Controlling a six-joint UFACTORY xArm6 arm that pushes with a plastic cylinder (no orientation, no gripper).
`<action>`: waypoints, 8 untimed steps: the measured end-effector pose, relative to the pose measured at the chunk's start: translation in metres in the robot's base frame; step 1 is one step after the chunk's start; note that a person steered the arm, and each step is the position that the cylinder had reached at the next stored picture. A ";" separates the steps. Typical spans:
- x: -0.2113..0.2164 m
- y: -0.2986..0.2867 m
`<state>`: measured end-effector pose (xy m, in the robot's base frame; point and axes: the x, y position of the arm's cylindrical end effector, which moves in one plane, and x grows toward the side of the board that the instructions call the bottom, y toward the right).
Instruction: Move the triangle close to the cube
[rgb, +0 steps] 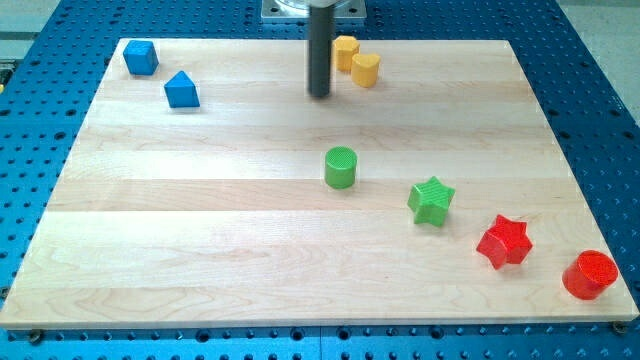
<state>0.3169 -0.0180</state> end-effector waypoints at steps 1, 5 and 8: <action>0.031 -0.094; -0.038 -0.206; 0.037 -0.208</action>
<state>0.3543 -0.2258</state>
